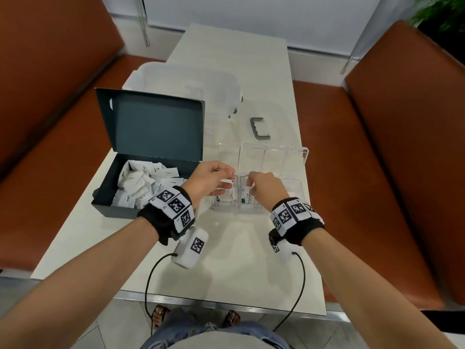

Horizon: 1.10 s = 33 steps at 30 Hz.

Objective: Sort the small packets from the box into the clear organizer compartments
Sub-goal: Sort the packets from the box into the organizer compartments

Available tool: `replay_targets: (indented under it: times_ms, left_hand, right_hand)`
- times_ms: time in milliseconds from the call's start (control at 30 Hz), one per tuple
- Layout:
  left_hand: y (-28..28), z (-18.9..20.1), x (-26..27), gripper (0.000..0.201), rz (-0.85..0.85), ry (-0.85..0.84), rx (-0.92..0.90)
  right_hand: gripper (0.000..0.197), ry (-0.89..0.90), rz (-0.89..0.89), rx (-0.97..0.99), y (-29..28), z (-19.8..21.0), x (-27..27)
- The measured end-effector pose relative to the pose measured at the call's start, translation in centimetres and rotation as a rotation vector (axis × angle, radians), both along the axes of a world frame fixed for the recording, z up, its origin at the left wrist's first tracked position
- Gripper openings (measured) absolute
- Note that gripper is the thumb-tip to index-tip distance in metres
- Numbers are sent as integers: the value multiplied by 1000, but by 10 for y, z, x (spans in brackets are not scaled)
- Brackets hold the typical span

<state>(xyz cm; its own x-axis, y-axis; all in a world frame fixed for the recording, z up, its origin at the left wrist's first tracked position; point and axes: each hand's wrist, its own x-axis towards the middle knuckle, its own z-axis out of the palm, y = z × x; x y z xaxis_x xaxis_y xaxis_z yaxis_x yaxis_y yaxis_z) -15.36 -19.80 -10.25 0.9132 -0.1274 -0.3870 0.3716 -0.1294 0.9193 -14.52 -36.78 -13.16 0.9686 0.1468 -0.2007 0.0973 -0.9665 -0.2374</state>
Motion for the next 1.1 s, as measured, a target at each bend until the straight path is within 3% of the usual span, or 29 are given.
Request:
replay_targets:
  times_ms: [233, 367, 533, 800, 933, 1100]
  left_hand:
    - [2, 2, -3, 15, -3, 1, 3]
    - [2, 2, -6, 15, -10, 0, 10]
    - [0, 4, -11, 15, -5, -8, 14]
    - [7, 5, -20, 11, 32, -21, 18]
    - [14, 11, -22, 11, 48, -28, 8]
    - [45, 23, -19, 13, 16, -83, 70]
  right_hand:
    - [26, -169, 154, -225, 1, -12, -3]
    - [23, -141, 163, -403, 1, -10, -4]
    - [26, -66, 175, -427, 3, -6, -2]
    - [18, -49, 198, -229, -6, 9, -1]
    - [23, -94, 193, -115, -12, 24, -2]
    - [20, -129, 239, 151, 13, 57, 4]
